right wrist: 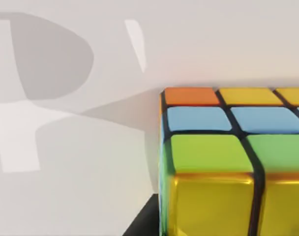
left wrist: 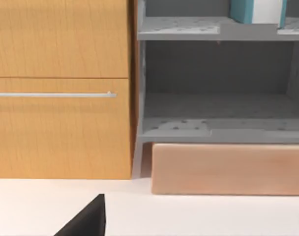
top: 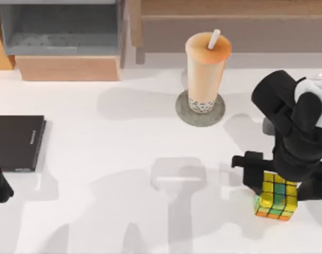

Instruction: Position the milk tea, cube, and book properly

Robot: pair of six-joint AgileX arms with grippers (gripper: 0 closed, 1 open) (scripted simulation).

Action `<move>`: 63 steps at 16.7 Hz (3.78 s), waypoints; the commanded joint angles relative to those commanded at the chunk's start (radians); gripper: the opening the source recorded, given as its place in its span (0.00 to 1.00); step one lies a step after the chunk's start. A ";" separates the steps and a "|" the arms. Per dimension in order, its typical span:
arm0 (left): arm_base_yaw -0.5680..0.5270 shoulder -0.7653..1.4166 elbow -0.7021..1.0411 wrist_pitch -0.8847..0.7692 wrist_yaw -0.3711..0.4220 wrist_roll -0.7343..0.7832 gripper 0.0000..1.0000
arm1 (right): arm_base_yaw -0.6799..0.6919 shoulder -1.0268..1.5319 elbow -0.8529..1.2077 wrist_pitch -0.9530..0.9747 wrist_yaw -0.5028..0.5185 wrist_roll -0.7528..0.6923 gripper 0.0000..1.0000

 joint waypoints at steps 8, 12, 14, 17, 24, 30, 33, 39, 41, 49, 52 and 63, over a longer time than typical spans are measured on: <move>0.000 0.000 0.000 0.000 0.000 0.000 1.00 | -0.001 -0.050 0.073 -0.120 0.000 -0.001 0.00; 0.000 0.000 0.000 0.000 0.000 0.000 1.00 | -0.002 -0.047 0.072 -0.117 0.000 0.000 0.00; 0.000 0.000 0.000 0.000 0.000 0.000 1.00 | -0.035 -0.057 0.091 -0.084 -0.001 -0.010 0.00; 0.000 0.000 0.000 0.000 0.000 0.000 1.00 | -0.159 -0.092 0.145 0.047 -0.009 -0.062 0.00; 0.000 0.000 0.000 0.000 0.000 0.000 1.00 | -0.575 -0.218 0.289 0.611 -0.105 -0.362 0.00; 0.000 0.000 0.000 0.000 0.000 0.000 1.00 | -0.768 -0.215 0.387 0.946 -0.240 -0.641 0.00; 0.000 0.000 0.000 0.000 0.000 0.000 1.00 | -0.783 -0.198 0.402 0.977 -0.264 -0.677 0.00; 0.000 0.000 0.000 0.000 0.000 0.000 1.00 | -0.813 -0.180 0.437 0.972 -0.274 -0.683 0.00; 0.000 0.000 0.000 0.000 0.000 0.000 1.00 | -0.835 -0.162 0.498 0.975 -0.286 -0.692 0.00; 0.000 0.000 0.000 0.000 0.000 0.000 1.00 | -0.742 0.145 0.813 0.935 -0.224 -0.679 0.00; 0.000 0.000 0.000 0.000 0.000 0.000 1.00 | -0.723 0.188 0.858 0.906 -0.198 -0.678 0.00; 0.000 0.000 0.000 0.000 0.000 0.000 1.00 | -0.723 0.188 0.858 0.906 -0.198 -0.678 0.60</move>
